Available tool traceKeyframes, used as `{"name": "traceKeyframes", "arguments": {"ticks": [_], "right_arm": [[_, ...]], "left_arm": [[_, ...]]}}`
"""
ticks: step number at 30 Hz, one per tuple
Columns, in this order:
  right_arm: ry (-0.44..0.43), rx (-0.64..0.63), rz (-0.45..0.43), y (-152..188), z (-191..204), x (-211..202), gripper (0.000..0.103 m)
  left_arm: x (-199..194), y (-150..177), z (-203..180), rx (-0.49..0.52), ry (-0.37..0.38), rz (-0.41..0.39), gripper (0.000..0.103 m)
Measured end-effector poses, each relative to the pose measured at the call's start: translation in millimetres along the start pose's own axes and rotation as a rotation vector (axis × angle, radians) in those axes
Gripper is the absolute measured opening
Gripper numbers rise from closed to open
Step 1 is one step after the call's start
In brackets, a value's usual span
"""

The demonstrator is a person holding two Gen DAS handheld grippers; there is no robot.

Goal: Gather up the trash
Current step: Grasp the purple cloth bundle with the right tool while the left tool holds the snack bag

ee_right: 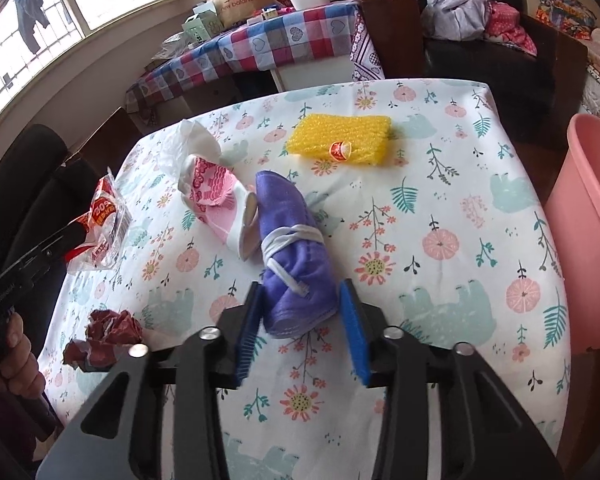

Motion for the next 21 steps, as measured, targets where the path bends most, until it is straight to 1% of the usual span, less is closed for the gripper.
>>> {"name": "traceKeyframes", "arguments": {"ticks": [11,21], "right_arm": [[0.006,-0.046,-0.057,12,5,-27,0.037],[0.006,-0.04,-0.121,17,0,-58,0.037]], "left_arm": [[-11,-1,-14,0.024,0.01,-0.015,0.017],[-16,-3,-29,0.043,0.022,-0.025,0.017]]}}
Point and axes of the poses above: each gripper's, at about its wrist camera, not at the fingertips, and x roughly the way its jaws point, z to its left, y to its underside, the point moved 6 cm from there along x, roughly the way its jaws point, and after that the axes turned 11 degrees about y, right-handed, at the moved point
